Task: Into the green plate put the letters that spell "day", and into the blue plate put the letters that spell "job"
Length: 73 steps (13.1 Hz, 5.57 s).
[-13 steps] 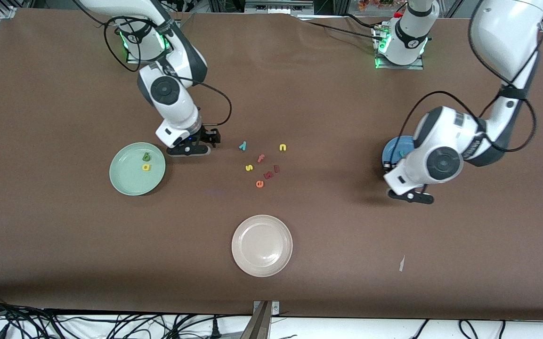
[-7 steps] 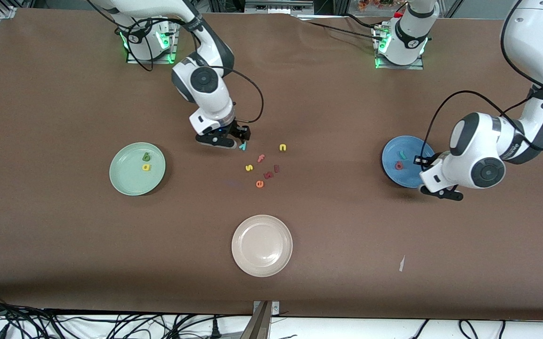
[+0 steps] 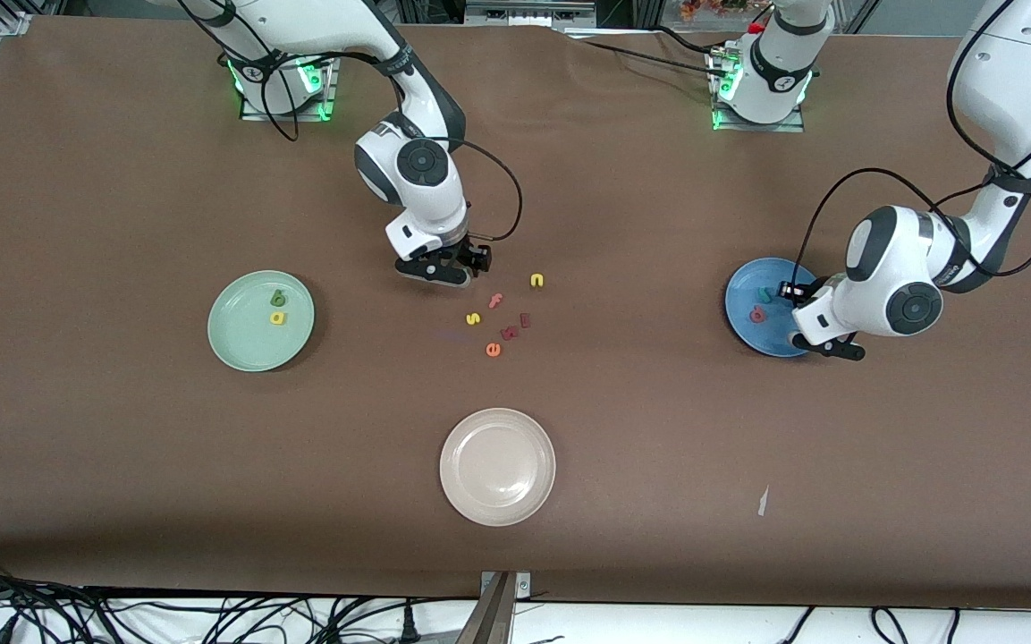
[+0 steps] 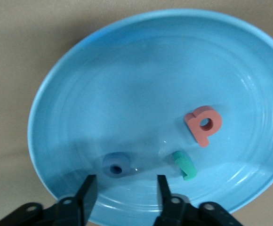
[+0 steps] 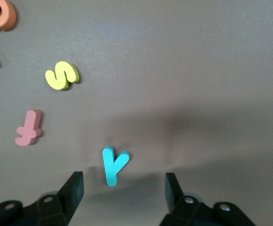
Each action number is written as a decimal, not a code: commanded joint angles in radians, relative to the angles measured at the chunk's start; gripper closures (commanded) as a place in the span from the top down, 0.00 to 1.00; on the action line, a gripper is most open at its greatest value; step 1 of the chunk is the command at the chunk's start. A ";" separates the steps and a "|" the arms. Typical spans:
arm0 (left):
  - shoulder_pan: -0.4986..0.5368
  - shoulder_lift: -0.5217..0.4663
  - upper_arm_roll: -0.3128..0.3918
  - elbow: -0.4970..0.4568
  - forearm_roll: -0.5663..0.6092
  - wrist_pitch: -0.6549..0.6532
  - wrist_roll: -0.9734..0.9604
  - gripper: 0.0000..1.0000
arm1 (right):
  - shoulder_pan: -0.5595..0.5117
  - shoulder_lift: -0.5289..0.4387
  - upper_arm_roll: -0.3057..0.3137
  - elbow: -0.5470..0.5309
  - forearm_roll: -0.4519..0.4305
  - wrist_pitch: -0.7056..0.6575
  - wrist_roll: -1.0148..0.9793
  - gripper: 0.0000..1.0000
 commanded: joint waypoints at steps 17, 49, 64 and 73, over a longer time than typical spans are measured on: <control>-0.139 -0.215 -0.049 0.690 -0.089 -0.603 -0.017 1.00 | 0.031 0.036 -0.027 0.029 -0.080 0.027 0.026 0.24; -0.476 -0.551 0.417 0.359 -0.258 -0.424 -0.008 1.00 | -0.523 -0.457 -0.047 0.039 0.020 -0.542 -1.010 1.00; -0.478 -0.551 0.416 0.359 -0.256 -0.427 -0.009 1.00 | -0.557 -0.451 -0.153 0.516 0.144 -1.075 -1.123 1.00; -0.479 -0.551 0.414 0.361 -0.256 -0.427 -0.008 1.00 | -0.551 -0.425 -0.153 0.533 0.143 -1.119 -1.120 1.00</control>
